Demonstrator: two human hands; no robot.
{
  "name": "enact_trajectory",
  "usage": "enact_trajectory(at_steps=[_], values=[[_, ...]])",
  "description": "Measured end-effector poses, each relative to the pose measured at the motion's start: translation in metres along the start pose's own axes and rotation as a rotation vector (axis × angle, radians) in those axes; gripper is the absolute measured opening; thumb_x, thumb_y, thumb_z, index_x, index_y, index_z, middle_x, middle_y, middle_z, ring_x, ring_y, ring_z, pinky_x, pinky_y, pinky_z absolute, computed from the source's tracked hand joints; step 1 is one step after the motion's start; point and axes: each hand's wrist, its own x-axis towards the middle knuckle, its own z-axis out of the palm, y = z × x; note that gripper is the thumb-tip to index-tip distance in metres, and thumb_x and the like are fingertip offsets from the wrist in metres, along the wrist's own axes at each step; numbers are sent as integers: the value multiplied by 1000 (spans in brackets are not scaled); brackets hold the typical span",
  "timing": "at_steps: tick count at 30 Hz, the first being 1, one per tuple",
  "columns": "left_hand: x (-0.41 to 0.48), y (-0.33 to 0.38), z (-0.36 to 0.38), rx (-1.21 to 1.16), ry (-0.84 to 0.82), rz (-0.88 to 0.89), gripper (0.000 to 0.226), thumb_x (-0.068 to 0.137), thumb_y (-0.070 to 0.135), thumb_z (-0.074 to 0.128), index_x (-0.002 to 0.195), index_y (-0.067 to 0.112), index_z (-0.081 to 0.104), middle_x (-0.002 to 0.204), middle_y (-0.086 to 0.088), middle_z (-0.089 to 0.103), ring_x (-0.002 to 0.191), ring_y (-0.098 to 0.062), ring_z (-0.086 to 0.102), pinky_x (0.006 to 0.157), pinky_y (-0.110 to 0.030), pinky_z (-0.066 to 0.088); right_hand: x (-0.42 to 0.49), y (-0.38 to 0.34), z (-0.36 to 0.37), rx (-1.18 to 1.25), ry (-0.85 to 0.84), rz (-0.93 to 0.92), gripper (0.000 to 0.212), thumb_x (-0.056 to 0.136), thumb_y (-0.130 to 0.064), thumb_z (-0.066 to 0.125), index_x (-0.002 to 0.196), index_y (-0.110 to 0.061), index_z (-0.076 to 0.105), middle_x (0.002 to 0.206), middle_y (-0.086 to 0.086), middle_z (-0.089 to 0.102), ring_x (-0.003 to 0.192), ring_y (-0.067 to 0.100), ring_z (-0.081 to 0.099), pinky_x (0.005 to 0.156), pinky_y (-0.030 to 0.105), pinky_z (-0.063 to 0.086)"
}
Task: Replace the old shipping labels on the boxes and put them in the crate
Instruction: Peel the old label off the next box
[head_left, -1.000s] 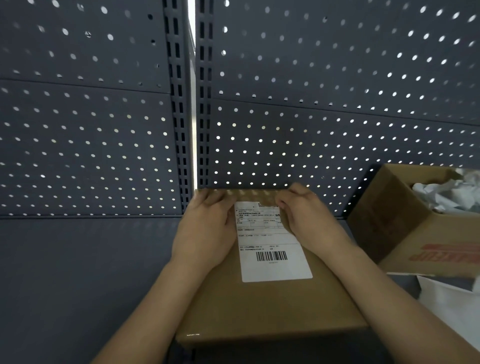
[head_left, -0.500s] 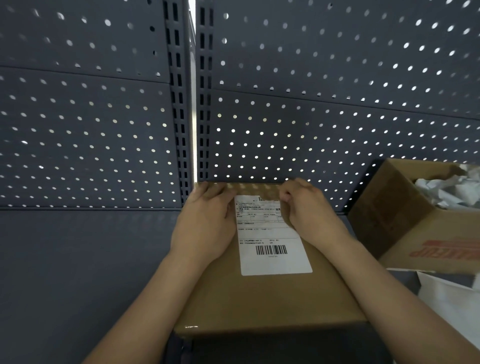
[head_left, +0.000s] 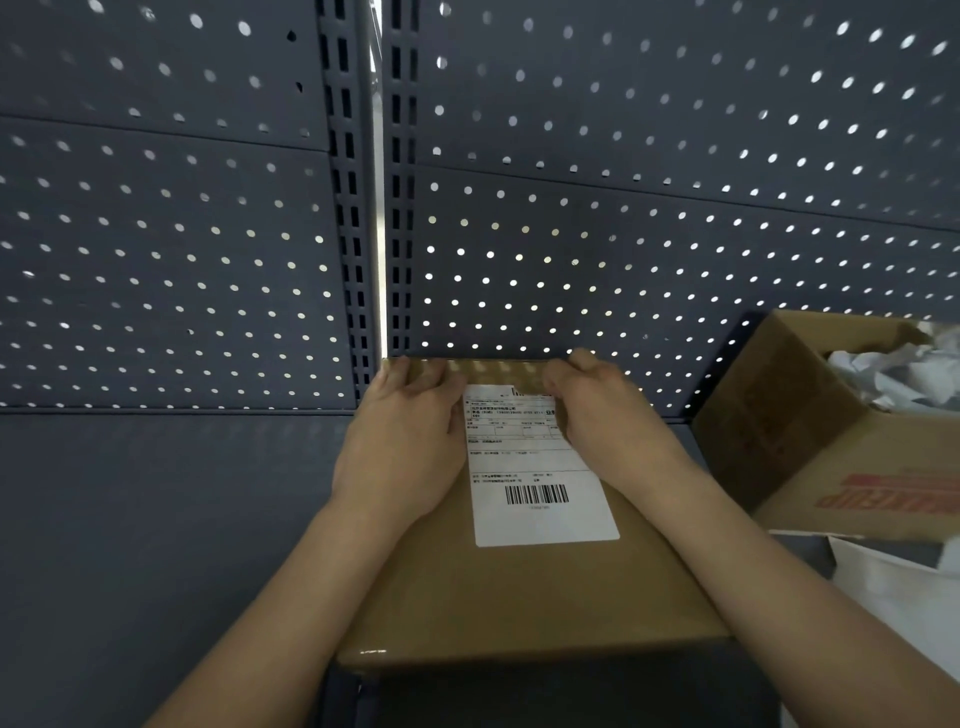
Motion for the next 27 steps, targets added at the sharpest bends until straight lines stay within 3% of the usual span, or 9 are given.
enact_trajectory(at_steps=[3, 6, 9, 13, 19, 24, 27], values=[[0, 0, 0, 13, 1, -1, 54, 92, 33, 19, 121, 15, 61, 121, 3, 61, 116, -26, 46, 110, -43, 32, 2, -1, 0, -27, -10, -6, 25, 83, 11, 46, 98, -5, 59, 91, 8, 50, 83, 32, 54, 70, 27, 30], [-1, 1, 0, 11, 19, -7, 54, 91, 32, 19, 122, 15, 61, 121, 4, 61, 117, -25, 46, 111, -42, 33, -1, 1, 0, 66, 13, 51, 14, 86, 6, 51, 84, -7, 54, 88, 8, 51, 82, 28, 53, 68, 28, 37], [0, 2, 0, 7, 17, -30, 52, 92, 30, 22, 124, 14, 60, 123, 5, 60, 120, -24, 44, 110, -43, 35, -4, 4, -1, 144, 74, 88, 22, 88, 0, 54, 75, -14, 45, 84, 6, 50, 79, 23, 50, 66, 28, 38], [2, 0, 3, 25, -3, -14, 51, 92, 29, 23, 125, 12, 58, 123, 4, 60, 118, -24, 43, 111, -42, 32, -2, 2, 1, 46, 47, 58, 11, 85, 5, 55, 84, -5, 59, 87, 7, 52, 78, 29, 55, 63, 27, 39], [2, -2, 5, 11, 2, -15, 55, 92, 30, 21, 129, 11, 57, 129, 2, 59, 122, -26, 43, 112, -43, 31, 1, -2, 0, -77, 42, -16, 28, 72, 16, 56, 88, -5, 65, 78, 9, 54, 64, 31, 57, 64, 28, 32], [3, -3, 6, 13, -3, -17, 51, 92, 28, 23, 126, 13, 59, 124, 3, 60, 118, -25, 44, 110, -42, 33, 3, -1, 1, -25, 35, -5, 26, 75, 16, 53, 87, -5, 62, 81, 9, 53, 68, 32, 56, 66, 27, 33], [3, -1, 5, 9, 13, -20, 47, 92, 27, 24, 118, 12, 61, 116, 3, 62, 113, -26, 46, 106, -42, 36, -1, 2, 1, 110, 75, 54, 24, 82, 10, 51, 76, -13, 49, 82, 4, 50, 75, 26, 52, 64, 27, 35]])
